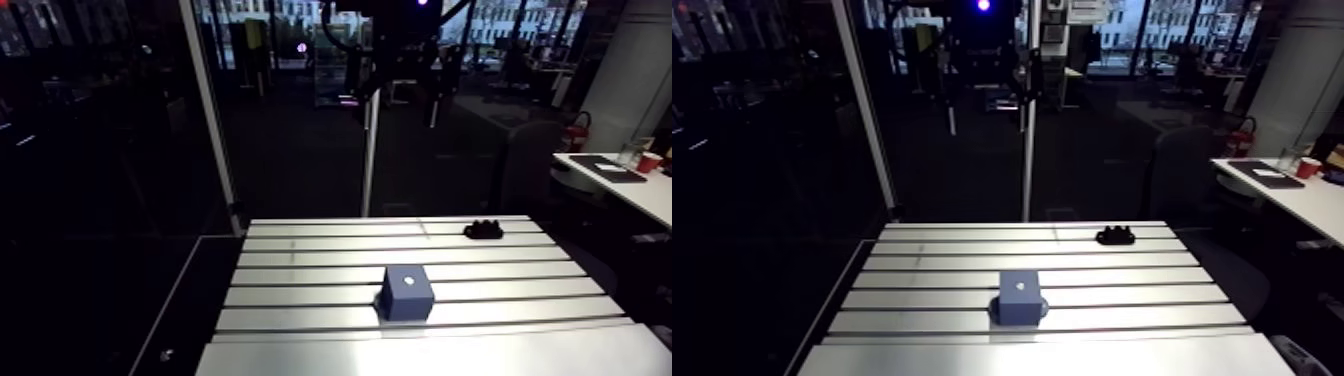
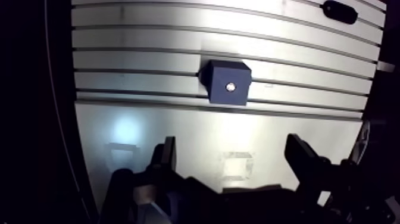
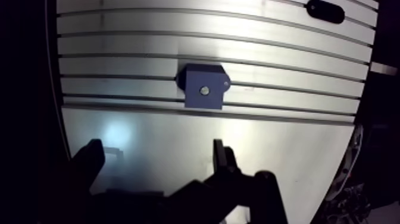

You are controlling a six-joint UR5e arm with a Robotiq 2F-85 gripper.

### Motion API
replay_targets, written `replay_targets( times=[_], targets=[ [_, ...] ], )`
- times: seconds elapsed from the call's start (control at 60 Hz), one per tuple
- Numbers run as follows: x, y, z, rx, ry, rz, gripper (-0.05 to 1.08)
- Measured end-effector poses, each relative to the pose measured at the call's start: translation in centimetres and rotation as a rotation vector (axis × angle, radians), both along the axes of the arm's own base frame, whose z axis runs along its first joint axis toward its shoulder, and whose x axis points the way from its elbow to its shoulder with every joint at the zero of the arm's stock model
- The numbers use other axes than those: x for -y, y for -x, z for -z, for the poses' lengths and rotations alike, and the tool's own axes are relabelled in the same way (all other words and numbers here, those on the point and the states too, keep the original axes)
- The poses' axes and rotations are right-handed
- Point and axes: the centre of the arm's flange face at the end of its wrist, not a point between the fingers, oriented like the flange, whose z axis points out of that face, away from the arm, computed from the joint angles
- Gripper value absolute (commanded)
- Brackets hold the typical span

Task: Pick up the M10 bolt and insert it into the hex recess until seated.

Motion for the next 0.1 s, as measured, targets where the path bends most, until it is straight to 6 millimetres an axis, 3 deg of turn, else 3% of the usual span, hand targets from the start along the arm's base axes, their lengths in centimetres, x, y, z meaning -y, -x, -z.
replay_targets(
  times=[0.1],
  targets=[
    [0.04,0.02,-0.03,-0.001,0.000,-0.001,0.00]
  ],
)
